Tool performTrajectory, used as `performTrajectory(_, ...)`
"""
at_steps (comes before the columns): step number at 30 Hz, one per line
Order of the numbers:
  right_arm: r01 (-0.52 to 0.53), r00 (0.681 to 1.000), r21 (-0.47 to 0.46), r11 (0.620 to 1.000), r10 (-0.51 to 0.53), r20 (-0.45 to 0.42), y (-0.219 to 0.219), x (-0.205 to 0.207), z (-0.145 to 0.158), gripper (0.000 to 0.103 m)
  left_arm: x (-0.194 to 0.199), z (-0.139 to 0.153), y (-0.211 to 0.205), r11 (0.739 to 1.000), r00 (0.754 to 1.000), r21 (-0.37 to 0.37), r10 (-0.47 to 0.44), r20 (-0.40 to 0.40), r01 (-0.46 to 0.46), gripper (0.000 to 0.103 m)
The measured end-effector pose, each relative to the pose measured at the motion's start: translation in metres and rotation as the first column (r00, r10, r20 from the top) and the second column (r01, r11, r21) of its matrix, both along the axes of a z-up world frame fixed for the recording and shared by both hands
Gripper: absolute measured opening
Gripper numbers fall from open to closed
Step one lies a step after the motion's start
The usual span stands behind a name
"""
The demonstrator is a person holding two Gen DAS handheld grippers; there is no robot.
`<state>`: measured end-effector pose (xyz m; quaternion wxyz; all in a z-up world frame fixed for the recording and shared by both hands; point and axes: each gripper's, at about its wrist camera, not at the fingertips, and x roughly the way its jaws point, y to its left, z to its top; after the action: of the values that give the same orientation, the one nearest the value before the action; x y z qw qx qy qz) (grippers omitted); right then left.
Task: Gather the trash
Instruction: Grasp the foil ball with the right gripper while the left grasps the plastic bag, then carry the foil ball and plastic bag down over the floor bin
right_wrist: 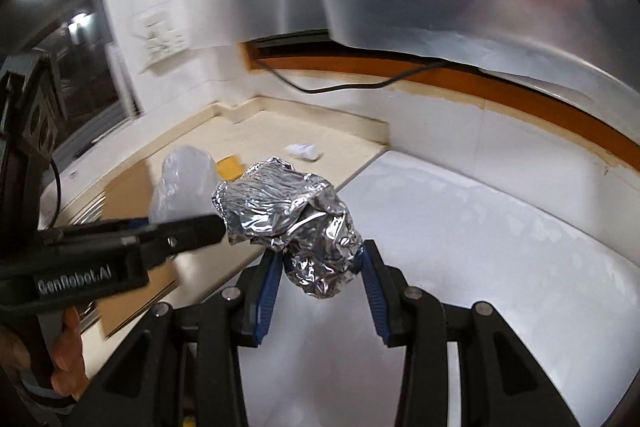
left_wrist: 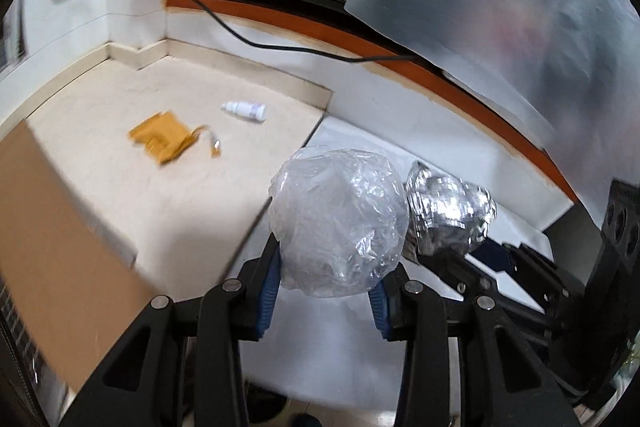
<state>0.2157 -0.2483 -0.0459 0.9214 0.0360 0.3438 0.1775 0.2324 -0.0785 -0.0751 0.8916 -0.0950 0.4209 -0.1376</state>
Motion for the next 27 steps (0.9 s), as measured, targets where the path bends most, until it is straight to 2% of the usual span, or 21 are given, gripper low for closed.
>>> performTrajectory(3, -0.058, 0.998, 0.008, 0.998, 0.058, 0.001, -0.003, -0.032, 0.004, 0.040, -0.045, 0.002, 0.002, 1.000, 1.000, 0.014, 0.018, 0.013, -0.018, 0.037)
performTrajectory(7, -0.136, 0.991, -0.012, 0.991, 0.136, 0.006, 0.005, -0.063, 0.002, 0.040, -0.101, 0.000, 0.007, 0.996, 0.997, 0.070, 0.060, 0.053, -0.063, 0.037)
performTrajectory(12, -0.230, 0.973, -0.047, 0.972, 0.230, -0.014, 0.018, -0.099, -0.008, 0.040, -0.152, -0.013, 0.016, 0.989, 0.994, 0.102, 0.101, 0.044, -0.105, 0.037)
performTrajectory(17, -0.308, 0.951, -0.067, 0.949, 0.305, -0.051, 0.035, -0.117, -0.027, 0.040, -0.185, -0.044, 0.030, 0.981, 0.988, 0.120, 0.155, -0.015, -0.152, 0.037)
performTrajectory(27, -0.398, 0.915, -0.139, 0.907, 0.381, -0.133, 0.066, -0.145, -0.080, 0.040, -0.210, -0.109, 0.044, 0.976, 0.970, 0.120, 0.199, -0.143, -0.182, 0.037)
